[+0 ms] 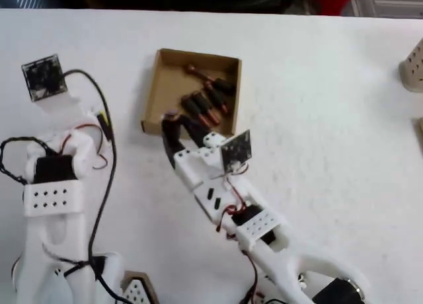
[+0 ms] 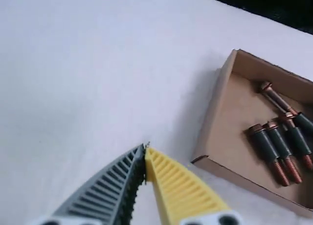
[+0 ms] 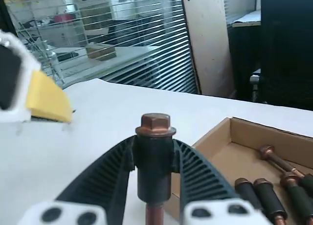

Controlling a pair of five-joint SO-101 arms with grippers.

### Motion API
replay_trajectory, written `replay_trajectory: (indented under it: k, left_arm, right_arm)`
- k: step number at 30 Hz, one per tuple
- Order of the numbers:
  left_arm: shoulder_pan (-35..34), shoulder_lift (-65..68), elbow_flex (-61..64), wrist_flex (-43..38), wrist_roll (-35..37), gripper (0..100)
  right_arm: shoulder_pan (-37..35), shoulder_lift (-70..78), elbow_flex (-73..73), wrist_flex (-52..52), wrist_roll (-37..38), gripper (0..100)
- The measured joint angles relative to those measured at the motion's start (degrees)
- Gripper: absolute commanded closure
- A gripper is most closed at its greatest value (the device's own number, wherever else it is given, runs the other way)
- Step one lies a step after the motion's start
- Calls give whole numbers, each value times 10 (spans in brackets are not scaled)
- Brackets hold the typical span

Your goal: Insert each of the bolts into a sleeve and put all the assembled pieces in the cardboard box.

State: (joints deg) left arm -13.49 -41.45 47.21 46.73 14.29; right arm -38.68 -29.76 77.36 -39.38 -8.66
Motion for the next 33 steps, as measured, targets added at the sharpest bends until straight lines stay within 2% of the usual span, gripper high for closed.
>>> replay_trajectory:
  k: [6,15,26,33]
  left_arm:
    - [-10,-49,130,-90,-28,979]
    - [-10,-273,323,-103,-74,977]
    - [-13,-469,434,-43,-130,977]
    - [-13,-541,469,18,-179,977]
  right_arm:
    - [13,0,-13,26,0,981]
    - [72,0,-132,271,0,980]
    - [138,4,-287,481,1,978]
    - [165,127,-477,649,46,978]
